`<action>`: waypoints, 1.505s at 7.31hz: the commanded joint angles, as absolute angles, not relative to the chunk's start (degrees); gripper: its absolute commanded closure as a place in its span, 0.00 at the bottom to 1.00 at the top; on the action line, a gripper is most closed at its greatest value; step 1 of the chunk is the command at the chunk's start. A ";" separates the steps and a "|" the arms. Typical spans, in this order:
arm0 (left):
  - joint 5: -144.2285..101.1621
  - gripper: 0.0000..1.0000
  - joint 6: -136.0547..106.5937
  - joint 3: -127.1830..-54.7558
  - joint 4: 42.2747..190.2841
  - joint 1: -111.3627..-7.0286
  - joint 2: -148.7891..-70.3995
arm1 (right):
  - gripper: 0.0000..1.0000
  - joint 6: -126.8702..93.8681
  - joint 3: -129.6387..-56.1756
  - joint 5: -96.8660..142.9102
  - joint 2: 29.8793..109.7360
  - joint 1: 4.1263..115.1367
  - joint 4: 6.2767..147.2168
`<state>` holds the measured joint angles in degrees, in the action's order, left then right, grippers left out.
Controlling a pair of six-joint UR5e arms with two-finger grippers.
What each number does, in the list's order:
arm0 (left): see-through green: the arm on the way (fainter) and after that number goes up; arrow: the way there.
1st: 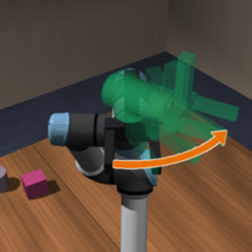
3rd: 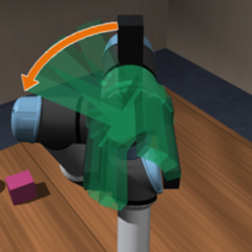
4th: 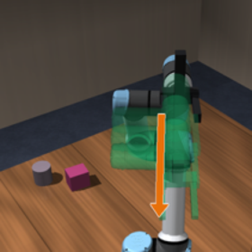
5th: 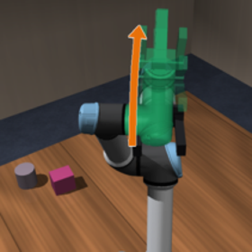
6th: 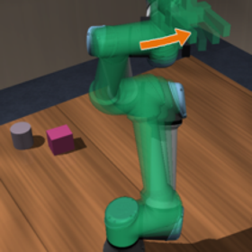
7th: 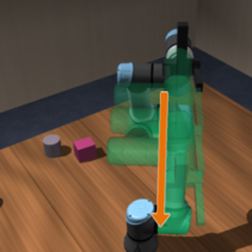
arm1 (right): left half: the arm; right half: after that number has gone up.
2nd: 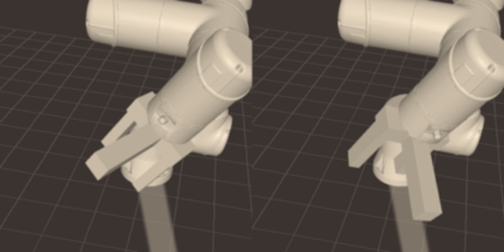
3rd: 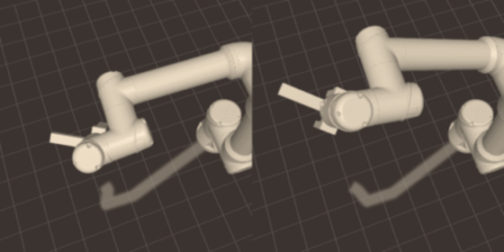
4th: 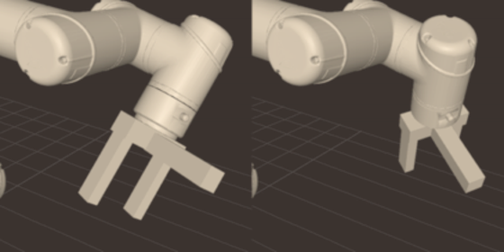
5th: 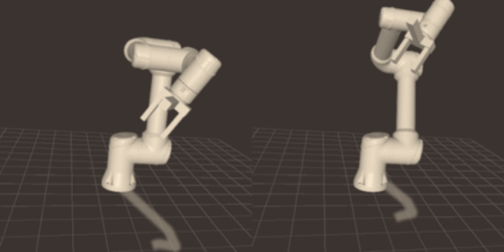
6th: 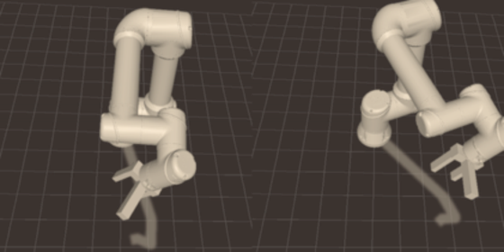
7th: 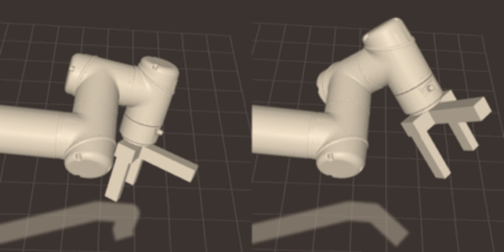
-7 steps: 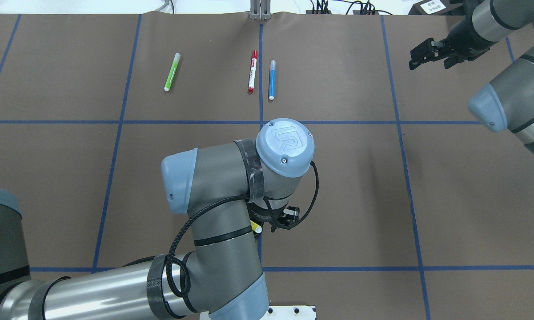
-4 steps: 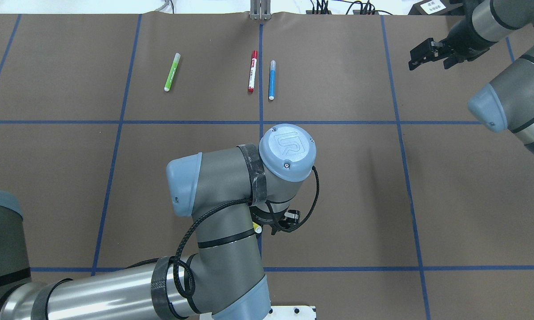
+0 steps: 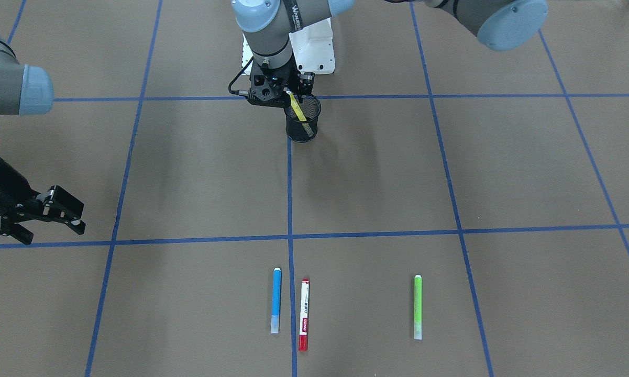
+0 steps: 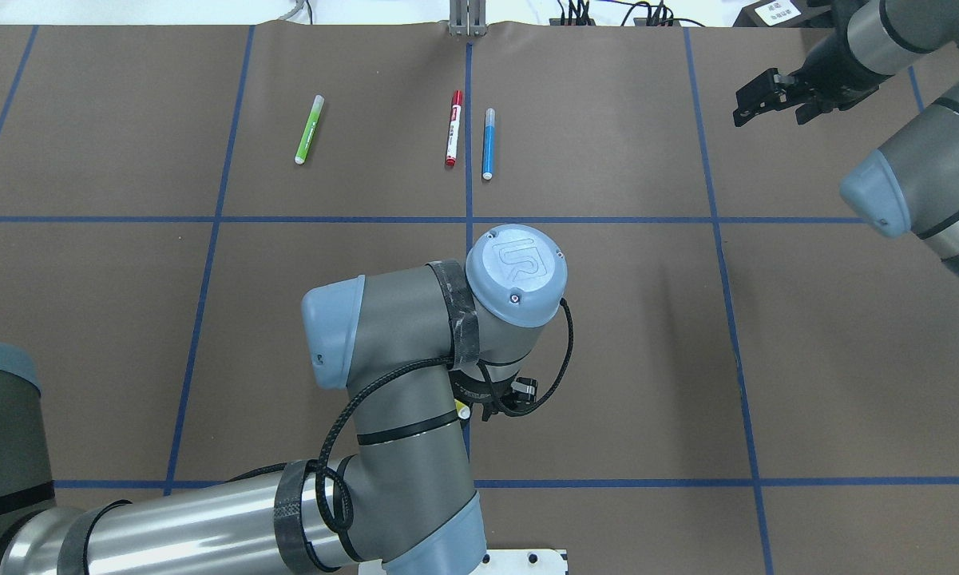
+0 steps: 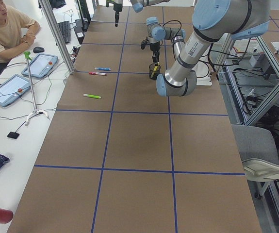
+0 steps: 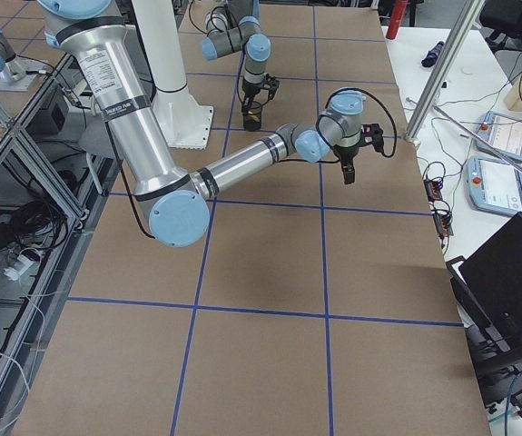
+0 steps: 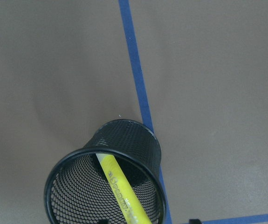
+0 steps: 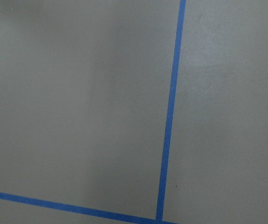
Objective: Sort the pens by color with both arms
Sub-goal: 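Close the left gripper on the yellow highlighter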
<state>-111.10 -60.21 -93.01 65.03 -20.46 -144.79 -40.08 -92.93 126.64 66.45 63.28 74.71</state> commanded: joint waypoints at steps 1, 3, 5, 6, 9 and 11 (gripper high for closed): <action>-111.09 0.37 -60.21 -92.99 65.04 -19.95 -144.67 | 0.01 -40.08 -92.90 126.65 66.45 63.28 74.71; -111.01 0.49 -60.21 -93.08 65.04 -19.95 -144.67 | 0.01 -40.08 -92.99 126.74 66.45 63.28 74.71; -110.92 0.55 -60.21 -93.69 64.86 -20.04 -144.84 | 0.01 -40.08 -92.99 126.74 66.45 63.28 74.62; -110.83 0.55 -60.21 -93.78 64.78 -19.95 -144.76 | 0.01 -40.08 -92.99 126.74 66.45 63.28 74.62; -110.74 0.58 -60.21 -93.78 64.77 -20.04 -144.41 | 0.01 -40.08 -92.90 126.74 66.45 63.28 74.53; -110.74 0.59 -60.21 -93.95 64.60 -20.04 -144.49 | 0.01 -40.08 -92.90 126.74 66.45 63.28 74.53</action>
